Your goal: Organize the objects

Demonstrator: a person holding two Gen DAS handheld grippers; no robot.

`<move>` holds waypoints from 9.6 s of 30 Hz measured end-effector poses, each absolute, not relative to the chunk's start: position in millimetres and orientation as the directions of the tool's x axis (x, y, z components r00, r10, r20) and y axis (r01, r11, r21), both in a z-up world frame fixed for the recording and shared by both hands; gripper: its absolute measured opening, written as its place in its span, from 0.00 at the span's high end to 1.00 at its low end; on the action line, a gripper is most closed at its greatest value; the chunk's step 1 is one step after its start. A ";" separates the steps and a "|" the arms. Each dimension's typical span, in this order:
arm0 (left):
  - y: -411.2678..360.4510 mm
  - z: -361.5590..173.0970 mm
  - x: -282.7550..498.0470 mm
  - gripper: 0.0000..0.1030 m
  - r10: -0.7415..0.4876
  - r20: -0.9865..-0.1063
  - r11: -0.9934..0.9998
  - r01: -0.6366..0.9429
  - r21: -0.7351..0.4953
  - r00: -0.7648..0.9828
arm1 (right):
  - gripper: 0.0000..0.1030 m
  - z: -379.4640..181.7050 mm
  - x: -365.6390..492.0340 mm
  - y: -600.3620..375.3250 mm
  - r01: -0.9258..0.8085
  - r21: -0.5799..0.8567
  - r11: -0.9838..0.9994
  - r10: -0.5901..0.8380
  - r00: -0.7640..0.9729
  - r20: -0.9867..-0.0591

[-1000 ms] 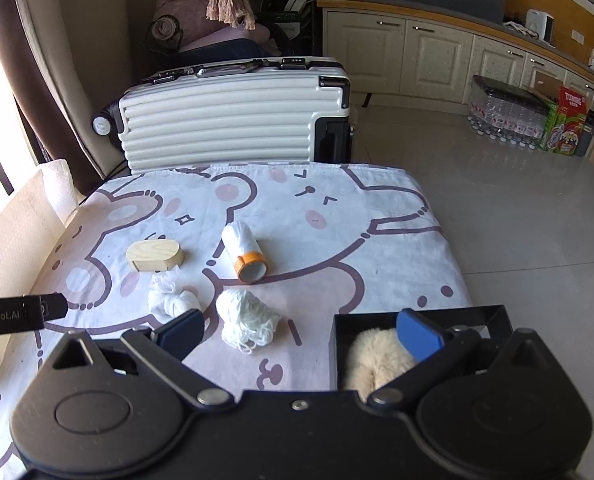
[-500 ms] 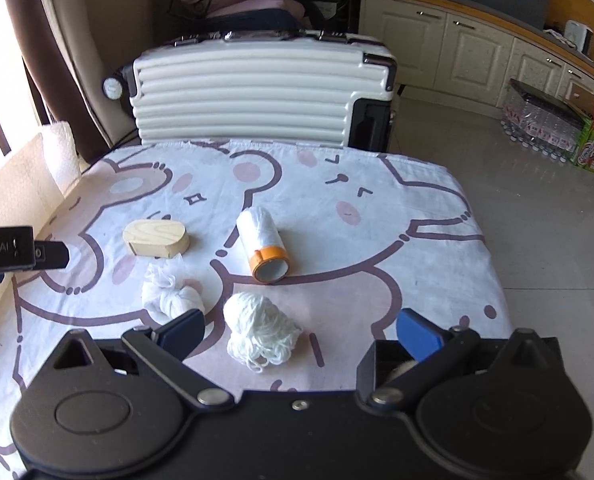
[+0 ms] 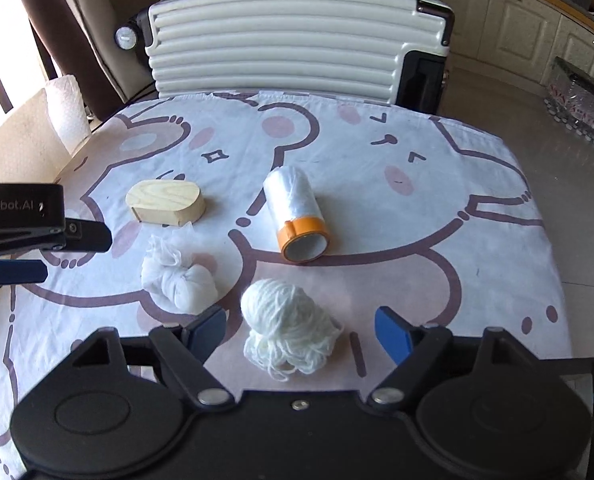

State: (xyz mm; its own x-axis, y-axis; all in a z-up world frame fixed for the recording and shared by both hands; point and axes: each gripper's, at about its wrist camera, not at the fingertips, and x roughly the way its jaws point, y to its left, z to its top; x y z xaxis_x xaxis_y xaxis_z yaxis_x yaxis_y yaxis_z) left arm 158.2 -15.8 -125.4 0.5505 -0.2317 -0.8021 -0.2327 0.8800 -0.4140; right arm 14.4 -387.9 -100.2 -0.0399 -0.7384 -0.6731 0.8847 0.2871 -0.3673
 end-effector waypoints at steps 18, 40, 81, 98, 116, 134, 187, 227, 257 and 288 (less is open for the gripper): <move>-43.9 -161.5 184.1 0.32 -0.331 -0.805 0.787 -0.326 -0.523 0.493 | 0.47 -123.5 5.8 -413.3 0.866 -0.355 0.351 -0.673 -0.030 -0.739; -53.2 -184.6 196.3 0.63 -0.255 -0.840 0.760 -0.439 -0.480 0.478 | 0.53 -129.1 -1.0 -421.0 0.875 -0.321 0.362 -0.645 -0.014 -0.764; -56.3 -93.0 139.9 0.70 -0.110 -0.805 0.987 -0.033 -0.160 0.583 | 0.63 -59.3 -2.4 -365.2 0.951 -0.283 0.129 -0.759 -0.089 -0.646; -48.0 -65.9 102.2 0.70 -0.089 -0.774 0.996 0.034 -0.087 0.627 | 0.63 -38.1 8.9 -330.2 0.946 -0.309 0.094 -0.796 -0.115 -0.594; -35.7 -57.5 88.7 0.70 -0.043 -0.776 0.998 -0.012 -0.066 0.630 | 0.63 -32.3 13.6 -313.2 0.932 -0.353 0.085 -0.806 -0.144 -0.574; -65.3 -32.8 58.2 0.70 -0.083 -0.758 0.996 0.035 -0.079 0.647 | 0.63 -3.5 -17.8 -267.4 0.932 -0.360 0.031 -0.825 -0.179 -0.536; -217.8 -14.6 35.9 0.70 -0.385 -0.724 0.922 0.260 -0.286 0.572 | 0.63 31.6 -159.7 -228.2 0.901 -0.391 -0.188 -0.749 -0.389 -0.537; -315.6 -82.7 89.5 0.70 -0.588 -0.728 0.808 0.263 -0.526 0.353 | 0.53 -38.3 -200.4 -274.4 0.877 -0.478 -0.050 -0.445 -0.448 -0.775; -339.0 -131.0 94.3 0.65 -0.535 -0.805 0.843 0.225 -0.489 0.255 | 0.84 -17.3 -203.5 -256.7 0.886 -0.461 -0.048 -0.410 -0.438 -0.800; -273.6 -44.7 60.6 0.61 -0.454 -0.767 0.884 0.341 -0.321 0.454 | 0.76 46.0 -183.0 -223.3 0.870 -0.368 -0.328 -0.659 -0.489 -0.571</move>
State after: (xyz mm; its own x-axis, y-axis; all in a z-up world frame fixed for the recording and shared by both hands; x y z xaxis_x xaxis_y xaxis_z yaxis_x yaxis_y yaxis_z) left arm 60.6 -273.6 -44.7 0.4538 -0.4537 -0.7670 0.3407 0.8836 -0.3211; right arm -183.0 -223.3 46.0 -0.4895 -0.6595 -0.5705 0.8702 -0.3275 -0.3680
